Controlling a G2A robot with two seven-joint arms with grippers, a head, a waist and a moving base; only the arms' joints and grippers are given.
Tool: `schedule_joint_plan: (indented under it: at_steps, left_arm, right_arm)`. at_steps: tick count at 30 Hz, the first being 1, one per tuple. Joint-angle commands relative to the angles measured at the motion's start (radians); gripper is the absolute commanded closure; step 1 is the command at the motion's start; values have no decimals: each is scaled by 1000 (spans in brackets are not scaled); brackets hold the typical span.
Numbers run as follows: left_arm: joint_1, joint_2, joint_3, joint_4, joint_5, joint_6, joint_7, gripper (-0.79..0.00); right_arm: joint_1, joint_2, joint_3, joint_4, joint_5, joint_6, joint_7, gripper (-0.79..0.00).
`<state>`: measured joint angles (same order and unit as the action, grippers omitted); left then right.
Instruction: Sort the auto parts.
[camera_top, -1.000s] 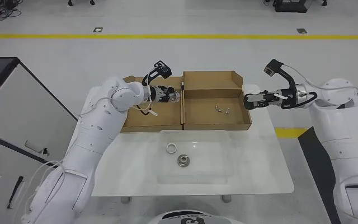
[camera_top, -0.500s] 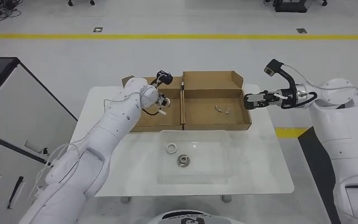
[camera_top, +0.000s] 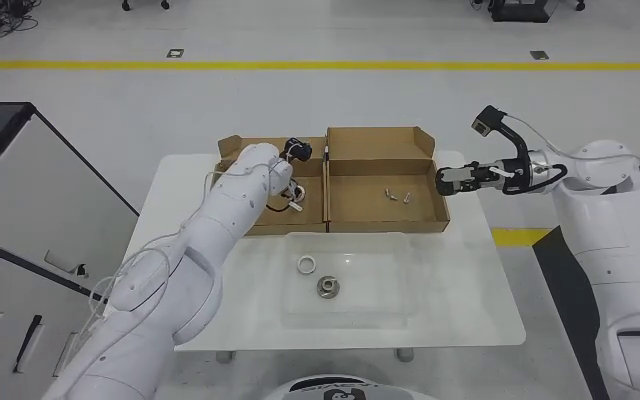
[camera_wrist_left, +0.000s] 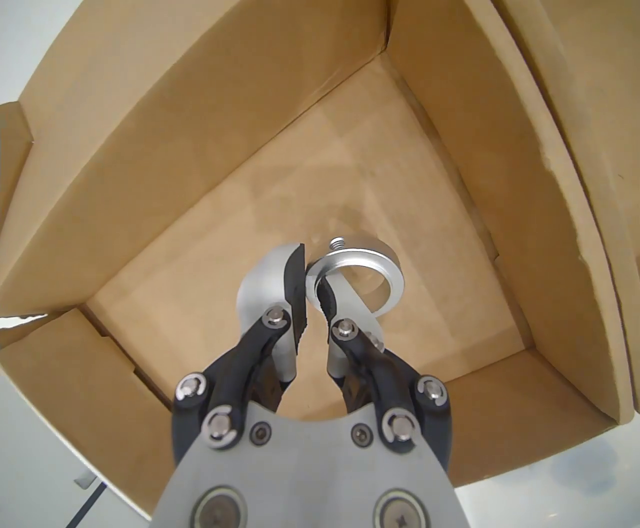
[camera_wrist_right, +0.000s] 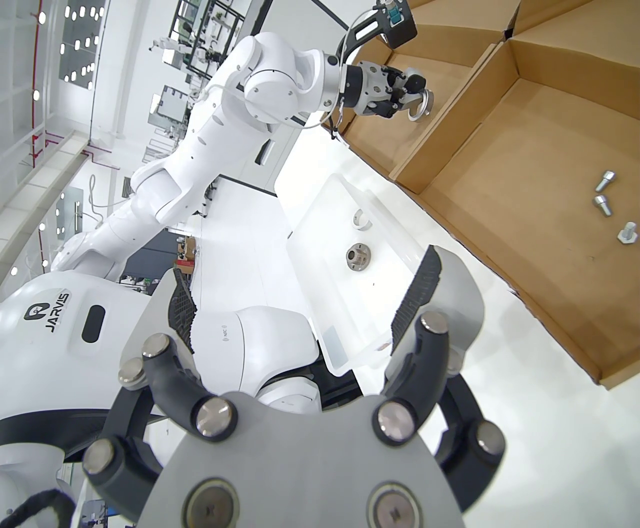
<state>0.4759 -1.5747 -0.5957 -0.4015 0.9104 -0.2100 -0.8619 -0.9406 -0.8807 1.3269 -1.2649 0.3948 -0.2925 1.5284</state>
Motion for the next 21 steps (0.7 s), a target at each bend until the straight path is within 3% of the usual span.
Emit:
schedule_joint_plan:
  at_steps: [1,5,8,10,12,15,18,21]
  left_arm:
    - [-6,-10,4,24,-1,-7,4,-15]
    - [-17,-28,10,65,-3,-22,16,-237]
    - [-25,-39,11,91,-2,-29,25,-332]
    - [-30,-45,12,104,-2,-33,28,-443]
    - [-33,-50,12,116,-2,-37,32,-385]
    - [-41,-55,9,131,-5,-38,41,-369]
    - [-55,-57,-1,145,-17,-41,55,-403]
    - [-77,-54,-12,156,-25,-54,70,-600]
  right_arm:
    - [0,0,0,0,0,0,0,-785]
    - [0,0,0,0,0,0,0,-785]
    - [0,0,0,0,0,0,0,-785]
    - [0,0,0,0,0,0,0,-785]
    - [0,0,0,0,0,0,0,-785]
    - [0,0,0,0,0,0,0,-785]
    - [0,0,0,0,0,0,0,-785]
    - [0,0,0,0,0,0,0,-785]
